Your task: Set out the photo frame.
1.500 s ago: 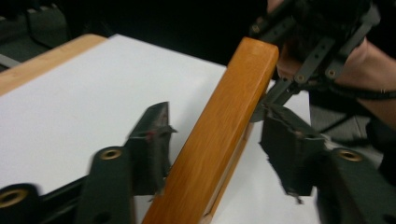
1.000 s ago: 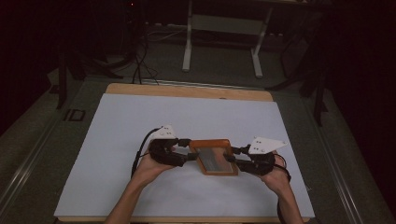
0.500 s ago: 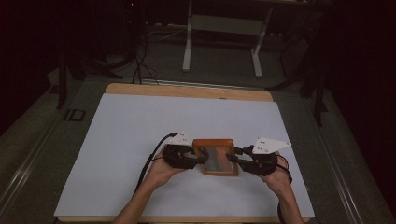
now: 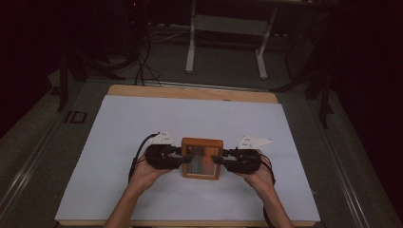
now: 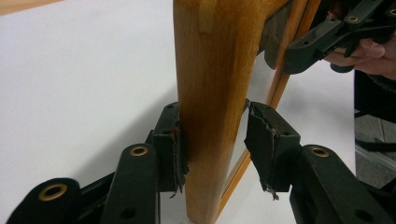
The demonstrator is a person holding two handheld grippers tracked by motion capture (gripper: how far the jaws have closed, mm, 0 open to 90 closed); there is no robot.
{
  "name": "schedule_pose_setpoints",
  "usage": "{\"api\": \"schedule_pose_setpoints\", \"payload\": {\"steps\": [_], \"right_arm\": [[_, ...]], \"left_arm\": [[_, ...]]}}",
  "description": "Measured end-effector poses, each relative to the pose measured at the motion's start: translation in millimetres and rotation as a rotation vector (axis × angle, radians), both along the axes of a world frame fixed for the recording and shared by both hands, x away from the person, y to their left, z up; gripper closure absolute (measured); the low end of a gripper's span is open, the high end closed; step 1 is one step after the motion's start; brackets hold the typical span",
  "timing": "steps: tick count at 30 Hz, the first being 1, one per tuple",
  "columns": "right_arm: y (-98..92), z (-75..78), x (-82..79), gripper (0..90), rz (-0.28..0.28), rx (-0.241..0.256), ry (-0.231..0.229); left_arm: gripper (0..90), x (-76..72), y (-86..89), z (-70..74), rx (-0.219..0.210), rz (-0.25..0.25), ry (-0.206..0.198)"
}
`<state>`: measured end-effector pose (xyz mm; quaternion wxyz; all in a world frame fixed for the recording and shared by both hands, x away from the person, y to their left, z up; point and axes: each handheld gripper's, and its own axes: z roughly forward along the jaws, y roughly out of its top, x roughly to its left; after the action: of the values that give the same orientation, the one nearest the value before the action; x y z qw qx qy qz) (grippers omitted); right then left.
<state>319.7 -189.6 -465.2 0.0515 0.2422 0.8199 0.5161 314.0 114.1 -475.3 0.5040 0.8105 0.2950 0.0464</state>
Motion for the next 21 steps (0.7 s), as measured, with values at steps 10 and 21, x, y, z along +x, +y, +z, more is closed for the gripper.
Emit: {"api": "schedule_pose_setpoints", "payload": {"steps": [10, 21], "right_arm": [[15.5, -12.0, 15.3, 62.6, -0.004, 0.056, 0.070], [17.2, -16.0, 26.9, 61.0, -0.027, 0.059, 0.088]], "left_arm": [[57.1, 1.5, 11.2, -3.4, -0.025, 0.079, 0.020], [55.0, 7.5, 7.3, -8.2, -0.011, 0.134, 0.019]]}}
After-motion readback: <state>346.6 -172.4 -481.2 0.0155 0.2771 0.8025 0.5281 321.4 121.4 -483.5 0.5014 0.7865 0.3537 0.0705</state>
